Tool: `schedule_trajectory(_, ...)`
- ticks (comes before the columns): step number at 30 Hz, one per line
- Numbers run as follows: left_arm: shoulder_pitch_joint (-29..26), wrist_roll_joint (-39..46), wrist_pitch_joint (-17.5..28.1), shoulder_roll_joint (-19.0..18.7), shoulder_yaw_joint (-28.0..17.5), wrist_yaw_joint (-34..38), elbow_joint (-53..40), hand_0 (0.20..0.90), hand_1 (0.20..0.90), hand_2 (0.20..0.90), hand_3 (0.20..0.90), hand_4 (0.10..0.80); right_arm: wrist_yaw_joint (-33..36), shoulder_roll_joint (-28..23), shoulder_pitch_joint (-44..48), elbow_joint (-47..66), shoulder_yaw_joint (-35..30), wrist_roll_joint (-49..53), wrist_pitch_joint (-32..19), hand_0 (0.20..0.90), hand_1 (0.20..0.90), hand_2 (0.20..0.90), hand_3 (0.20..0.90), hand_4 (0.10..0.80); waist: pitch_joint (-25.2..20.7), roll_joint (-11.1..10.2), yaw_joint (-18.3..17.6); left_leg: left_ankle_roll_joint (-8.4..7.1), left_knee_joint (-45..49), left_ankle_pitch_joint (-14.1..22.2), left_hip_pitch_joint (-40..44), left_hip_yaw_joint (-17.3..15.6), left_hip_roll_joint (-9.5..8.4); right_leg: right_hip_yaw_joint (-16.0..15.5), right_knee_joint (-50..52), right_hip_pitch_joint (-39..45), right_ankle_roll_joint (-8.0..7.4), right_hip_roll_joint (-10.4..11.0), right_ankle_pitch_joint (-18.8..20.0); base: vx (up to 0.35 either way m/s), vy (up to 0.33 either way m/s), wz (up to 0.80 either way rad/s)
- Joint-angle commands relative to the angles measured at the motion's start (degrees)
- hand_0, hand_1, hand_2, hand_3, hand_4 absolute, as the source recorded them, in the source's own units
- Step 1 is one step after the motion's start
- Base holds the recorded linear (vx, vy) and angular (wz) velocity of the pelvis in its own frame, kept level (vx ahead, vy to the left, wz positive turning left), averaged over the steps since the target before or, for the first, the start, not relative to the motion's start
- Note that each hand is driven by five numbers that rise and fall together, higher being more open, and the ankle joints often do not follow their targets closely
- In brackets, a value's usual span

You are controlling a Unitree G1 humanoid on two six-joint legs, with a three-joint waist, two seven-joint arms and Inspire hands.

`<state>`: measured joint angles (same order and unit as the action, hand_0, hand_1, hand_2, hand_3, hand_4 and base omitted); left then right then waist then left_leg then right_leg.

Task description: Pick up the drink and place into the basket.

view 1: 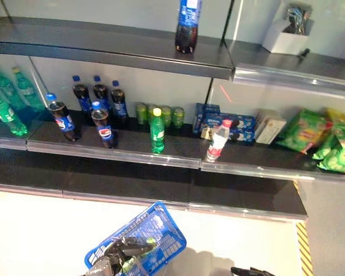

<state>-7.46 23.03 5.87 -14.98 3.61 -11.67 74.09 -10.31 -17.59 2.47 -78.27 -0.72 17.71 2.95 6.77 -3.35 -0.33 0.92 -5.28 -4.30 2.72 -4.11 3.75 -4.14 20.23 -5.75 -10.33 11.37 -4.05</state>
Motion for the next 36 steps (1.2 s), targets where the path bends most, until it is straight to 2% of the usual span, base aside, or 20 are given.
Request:
schedule_trajectory(1, 2.3, -5.8, 1.1, -5.2, -0.8, -0.6, 0.4, 0.300, 0.300, 0.300, 0.200, 0.100, 0.1, -1.2, 0.0, -2.7, -0.8, 1.7, -0.8, 0.900, 0.900, 0.900, 0.900, 0.800, 1.6, -0.4, 0.3, 1.68, 4.3, 11.2, 5.0, -1.2, -6.40, 1.6, -13.9, -1.0, -0.90, 2.6, 15.2, 0.090, -0.223, 0.78)
schedule_trajectory(3, 2.5, -4.9, 1.2, -5.7, -1.0, -0.1, 0.3, 0.300, 0.300, 0.300, 0.200, 0.100, -0.2, -1.3, 0.7, -2.2, -1.2, 1.3, -0.3, 0.900, 0.900, 0.900, 0.900, 0.800, 1.4, 0.1, -0.3, 1.23, 4.2, 11.8, 6.1, -1.1, -5.91, 2.3, -15.4, -2.3, -1.47, 3.0, 16.6, 0.088, -0.245, 0.55)
schedule_trajectory(5, 2.5, -5.0, 1.1, -6.1, -1.2, -0.3, 0.2, 0.300, 0.300, 0.300, 0.200, 0.100, -0.4, -1.4, 1.1, -2.2, -1.2, 1.4, 0.1, 0.900, 0.900, 0.900, 0.900, 0.800, 1.2, 0.3, -0.6, 1.29, 4.4, 12.1, 6.3, -1.3, -5.62, 3.0, -14.5, -2.3, -1.33, 2.6, 16.1, 0.078, -0.227, 0.37)
schedule_trajectory(8, 2.3, -4.8, 1.2, -6.5, -1.6, -0.2, 0.5, 0.300, 0.300, 0.300, 0.200, 0.100, -0.8, -1.4, 1.0, -2.8, -0.9, 1.4, 0.2, 0.900, 0.900, 0.900, 0.900, 0.800, 0.1, 0.5, -0.9, 1.37, 5.2, 12.7, 6.3, -1.8, -5.00, 3.3, -14.8, 0.0, -0.85, 1.5, 13.3, 0.102, -0.341, -0.01)
schedule_trajectory(9, 2.5, -4.3, 1.3, -6.3, -1.9, 0.1, 0.4, 0.300, 0.300, 0.300, 0.200, 0.100, -0.7, -1.3, 0.8, -3.0, -0.3, 0.8, 0.3, 0.900, 0.900, 0.900, 0.900, 0.800, -0.5, 0.4, -0.7, 1.13, 5.7, 13.0, 6.3, -1.9, -4.38, 2.3, -16.5, 2.2, -0.88, 0.7, 10.8, 0.061, -0.240, -0.01)
schedule_trajectory(11, 2.7, -3.3, 1.2, -5.9, -2.2, 0.4, 0.4, 0.300, 0.300, 0.300, 0.200, 0.100, -1.0, -1.4, 0.7, -3.2, 0.0, -0.3, 0.3, 0.900, 0.900, 0.900, 0.900, 0.800, -1.1, 0.6, -0.6, 0.39, 5.9, 12.8, 6.5, -2.7, -3.38, 1.2, -18.1, 3.8, -0.63, 0.3, 10.0, 0.081, -0.309, -0.03)
schedule_trajectory(16, 3.8, -3.1, 1.7, -3.9, -2.0, 0.4, -0.3, 0.300, 0.300, 0.300, 0.200, 0.100, -0.6, -1.6, 1.7, -2.1, 1.8, -1.0, 1.6, 0.900, 0.900, 0.900, 0.900, 0.800, -2.2, 0.6, 0.1, -2.82, 8.9, 11.5, 5.4, -4.7, 0.46, -0.5, -20.7, 7.8, 2.43, -2.2, 7.4, 0.084, -0.315, -0.06)
schedule_trajectory(19, 4.3, -1.5, 2.2, -2.9, -1.7, 0.8, -1.5, 0.300, 0.300, 0.300, 0.200, 0.100, -1.1, -2.0, 2.1, -1.3, 2.1, -2.0, 2.4, 0.900, 0.900, 0.900, 0.900, 0.800, -1.6, 0.3, 1.1, -4.02, 14.0, 10.6, 2.2, -3.4, 1.69, -1.6, -20.9, 8.9, 3.99, -2.9, 6.6, 0.003, -0.254, -0.05)
schedule_trajectory(21, 4.6, -1.5, 2.5, -2.4, -1.5, 0.6, -2.2, 0.300, 0.300, 0.300, 0.200, 0.100, -0.8, -2.1, 1.8, -1.4, 2.2, -1.9, 2.2, 0.900, 0.900, 0.900, 0.900, 0.800, -1.2, 0.5, 1.6, -4.19, 16.6, 9.1, 0.5, -1.8, 1.95, -2.0, -20.7, 9.1, 4.94, -3.5, 6.1, -0.025, -0.181, -0.01)
schedule_trajectory(22, 4.9, -1.9, 2.6, -2.0, -1.2, 0.4, -2.6, 0.300, 0.300, 0.300, 0.200, 0.100, -0.4, -2.3, 1.6, -1.6, 2.0, -1.6, 1.8, 0.900, 0.900, 0.900, 0.900, 0.800, -0.8, 0.6, 2.0, -3.95, 18.2, 8.8, -0.7, -0.8, 1.56, -2.4, -20.5, 9.3, 5.56, -3.8, 5.8, -0.024, -0.074, 0.02)
schedule_trajectory(24, 5.0, -2.1, 2.7, -1.8, -0.9, 0.3, -2.7, 0.300, 0.300, 0.300, 0.200, 0.100, -0.2, -2.5, 1.7, -2.0, 1.7, -1.5, 1.6, 0.900, 0.900, 0.900, 0.900, 0.800, -0.6, 0.7, 2.0, -3.69, 18.3, 9.2, -1.0, -0.9, 1.21, -2.8, -20.5, 9.3, 5.81, -3.8, 5.5, -0.040, -0.023, 0.06)
schedule_trajectory(25, 5.3, -2.5, 3.1, -1.5, -0.3, -0.2, -2.7, 0.300, 0.300, 0.300, 0.200, 0.100, 0.3, -3.0, 1.6, -2.6, 1.2, -1.3, 1.2, 0.900, 0.900, 0.900, 0.900, 0.800, -0.7, 1.1, 1.9, -3.29, 16.2, 10.0, -0.5, -1.1, -0.24, -3.3, -20.5, 9.5, 5.98, -4.1, 5.3, -0.051, 0.061, 0.24)
schedule_trajectory(26, 5.8, -2.3, 3.6, -1.1, -0.1, -0.1, -2.5, 0.300, 0.300, 0.300, 0.200, 0.100, 0.4, -3.3, 1.6, -2.9, 0.8, -1.9, 1.1, 0.900, 0.900, 0.900, 0.900, 0.800, -0.8, 1.8, 2.2, -2.62, 13.5, 10.6, 0.0, 0.8, -3.11, -3.1, -20.7, 9.4, 5.79, -4.6, 5.4, -0.033, 0.100, 0.33)
schedule_trajectory(27, 6.0, -2.2, 3.9, -0.9, -0.2, -0.3, -2.4, 0.300, 0.300, 0.300, 0.200, 0.100, 0.2, -3.6, 1.6, -3.1, 0.7, -2.5, 1.0, 0.900, 0.900, 0.900, 0.900, 0.800, -0.9, 2.2, 2.4, -2.24, 12.0, 10.6, 0.4, 1.9, -4.51, -2.7, -20.9, 9.4, 5.70, -5.1, 5.4, -0.002, 0.081, 0.23)
schedule_trajectory(29, 6.2, -1.8, 4.0, -1.1, -0.2, -0.4, -2.4, 0.300, 0.300, 0.300, 0.200, 0.100, -0.2, -3.9, 1.6, -3.1, 0.7, -2.8, 0.8, 0.900, 0.900, 0.900, 0.900, 0.800, -1.0, 2.6, 2.4, -1.83, 10.6, 10.5, 1.0, 2.6, -5.63, -2.1, -21.1, 9.4, 5.64, -5.6, 5.4, 0.006, 0.055, -0.11)
schedule_trajectory(31, 6.2, -1.8, 4.0, -1.1, -0.2, -0.4, -2.4, 0.300, 0.300, 0.300, 0.200, 0.100, -0.2, -4.0, 1.6, -3.2, 0.6, -2.8, 0.8, 0.900, 0.900, 0.900, 0.900, 0.800, -1.0, 2.7, 2.3, -1.72, 10.2, 10.5, 1.3, 2.8, -5.86, -1.9, -21.1, 9.4, 5.61, -5.8, 5.4, 0.009, 0.113, -0.19)
schedule_trajectory(33, 5.8, -2.7, 3.2, -1.8, 0.1, -0.7, -1.8, 0.300, 0.300, 0.300, 0.200, 0.100, 0.3, -3.7, 1.0, -2.5, 0.7, -0.6, 0.3, 0.900, 0.900, 0.900, 0.900, 0.800, -1.8, 3.1, 0.7, -1.12, 4.3, 9.1, 4.1, 0.7, -6.18, -0.3, -21.6, 9.3, 4.72, -6.6, 5.6, 0.033, 0.323, -0.32)
schedule_trajectory(35, 5.0, -2.1, 2.6, -2.7, 0.4, -0.6, -1.8, 0.300, 0.300, 0.300, 0.200, 0.100, -1.0, -2.8, 0.1, -1.6, 1.3, -1.0, -0.4, 0.900, 0.900, 0.900, 0.900, 0.800, -1.7, 2.5, 0.0, -0.95, 2.5, 8.4, 4.5, -0.1, -6.58, 0.7, -21.7, 8.2, 3.51, -6.3, 6.8, -0.034, 0.182, -0.34)
schedule_trajectory(36, 3.7, -1.5, 2.1, -3.5, -0.1, -0.2, -1.5, 0.300, 0.300, 0.300, 0.200, 0.100, -1.8, -2.1, 0.0, -1.6, 2.1, -1.3, -1.3, 0.900, 0.900, 0.900, 0.900, 0.800, -1.0, 2.0, -0.1, -0.65, 1.5, 8.3, 4.8, -0.8, -6.76, 0.0, -19.9, 5.6, 2.38, -5.5, 7.6, -0.090, 0.084, -0.33)
